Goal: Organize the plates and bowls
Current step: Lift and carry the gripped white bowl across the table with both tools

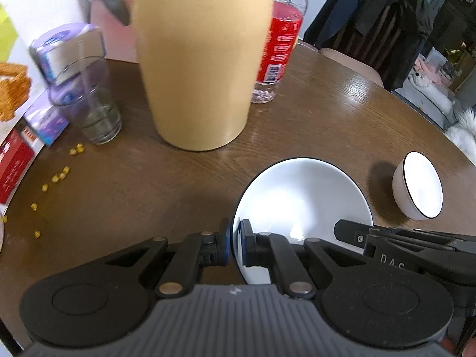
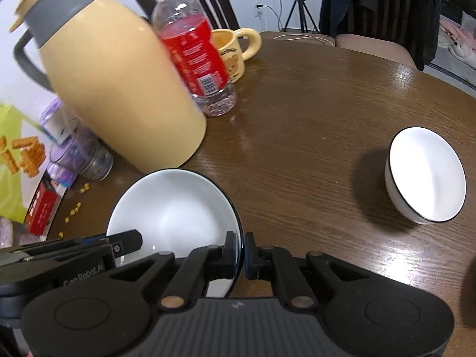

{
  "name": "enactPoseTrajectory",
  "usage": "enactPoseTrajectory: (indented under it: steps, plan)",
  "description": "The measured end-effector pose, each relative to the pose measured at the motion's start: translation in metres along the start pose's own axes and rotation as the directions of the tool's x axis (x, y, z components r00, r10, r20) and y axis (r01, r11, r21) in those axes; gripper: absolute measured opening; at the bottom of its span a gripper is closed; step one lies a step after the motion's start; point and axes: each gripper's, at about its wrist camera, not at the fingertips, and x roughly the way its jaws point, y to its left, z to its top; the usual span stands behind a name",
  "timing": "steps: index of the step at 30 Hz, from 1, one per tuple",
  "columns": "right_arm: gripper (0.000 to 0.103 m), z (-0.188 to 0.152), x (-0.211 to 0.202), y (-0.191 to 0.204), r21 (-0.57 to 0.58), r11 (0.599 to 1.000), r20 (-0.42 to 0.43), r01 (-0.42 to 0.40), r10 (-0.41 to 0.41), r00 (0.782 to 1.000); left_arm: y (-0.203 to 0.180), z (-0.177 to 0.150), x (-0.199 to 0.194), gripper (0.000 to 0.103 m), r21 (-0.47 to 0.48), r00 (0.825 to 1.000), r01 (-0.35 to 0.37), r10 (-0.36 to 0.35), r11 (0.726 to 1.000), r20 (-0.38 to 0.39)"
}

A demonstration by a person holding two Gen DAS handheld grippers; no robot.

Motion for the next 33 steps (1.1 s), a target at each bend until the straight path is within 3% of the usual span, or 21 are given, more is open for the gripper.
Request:
enactPoseTrajectory:
  steps: [33]
  plan:
    - [0.005,-0.063,-0.02,0.082,-0.139,0.986,-0.03,-0.087,0.084,0.996,0.073,-0.075,-0.059,0.007,-0.168,0.996,-0.076,0.082,0.983,0.025]
